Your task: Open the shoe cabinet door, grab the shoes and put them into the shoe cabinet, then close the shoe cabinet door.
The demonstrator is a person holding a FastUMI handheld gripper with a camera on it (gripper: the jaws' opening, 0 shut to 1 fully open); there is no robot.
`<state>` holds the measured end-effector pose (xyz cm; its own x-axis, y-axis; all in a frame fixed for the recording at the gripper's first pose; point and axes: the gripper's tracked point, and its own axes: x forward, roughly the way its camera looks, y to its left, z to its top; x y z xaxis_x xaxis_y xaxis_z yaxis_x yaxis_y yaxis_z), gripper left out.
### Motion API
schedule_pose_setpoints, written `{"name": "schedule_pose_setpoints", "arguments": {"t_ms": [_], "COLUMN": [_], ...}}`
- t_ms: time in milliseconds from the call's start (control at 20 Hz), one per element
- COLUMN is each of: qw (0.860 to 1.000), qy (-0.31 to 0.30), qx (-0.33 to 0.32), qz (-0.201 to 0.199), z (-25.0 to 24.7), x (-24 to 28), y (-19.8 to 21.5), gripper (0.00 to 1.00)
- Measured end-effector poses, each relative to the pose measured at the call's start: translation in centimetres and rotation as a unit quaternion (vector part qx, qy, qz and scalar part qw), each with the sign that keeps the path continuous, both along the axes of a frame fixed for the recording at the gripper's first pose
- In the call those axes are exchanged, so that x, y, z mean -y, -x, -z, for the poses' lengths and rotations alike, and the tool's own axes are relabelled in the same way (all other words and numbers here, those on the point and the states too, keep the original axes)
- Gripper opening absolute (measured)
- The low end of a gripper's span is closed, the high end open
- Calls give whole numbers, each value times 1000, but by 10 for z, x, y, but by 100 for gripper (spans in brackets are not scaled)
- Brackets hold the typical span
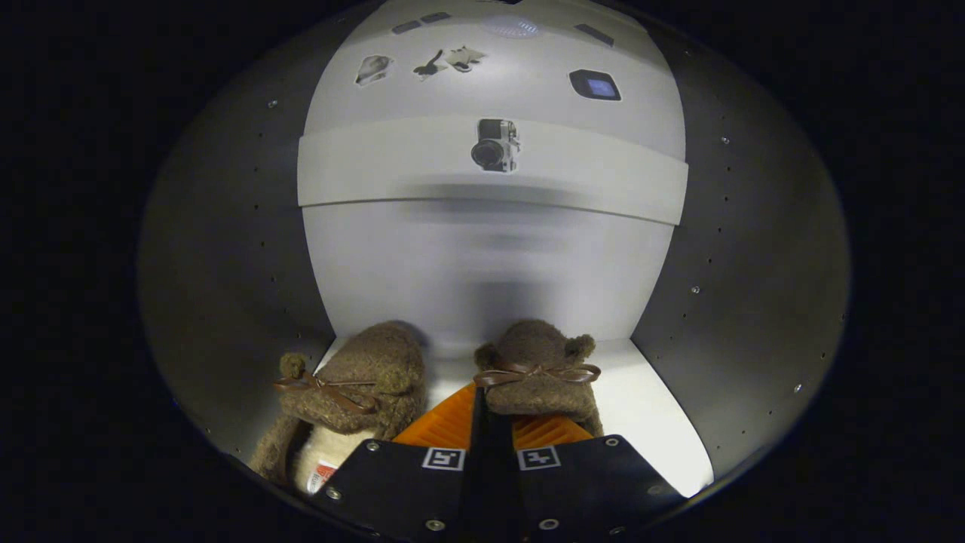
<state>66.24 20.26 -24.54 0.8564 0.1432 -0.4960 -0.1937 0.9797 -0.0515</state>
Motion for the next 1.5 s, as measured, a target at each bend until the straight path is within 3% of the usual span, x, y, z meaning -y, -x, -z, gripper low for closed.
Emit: {"name": "schedule_pose_setpoints", "arguments": {"t_ms": [100,300,700,950,1500], "qw": [1000,1000,999,998,989], "qy": [1,13,-11,-8,-71], "qx": [-6,5,27,57,83], "qz": [-9,-4,-28,-40,-104], "z": [0,-11,-42,-63,-82], "x": [-3,8,23,41,90], "y": [7,26,86,136,311], "gripper": [22,57,89,94,95]}}
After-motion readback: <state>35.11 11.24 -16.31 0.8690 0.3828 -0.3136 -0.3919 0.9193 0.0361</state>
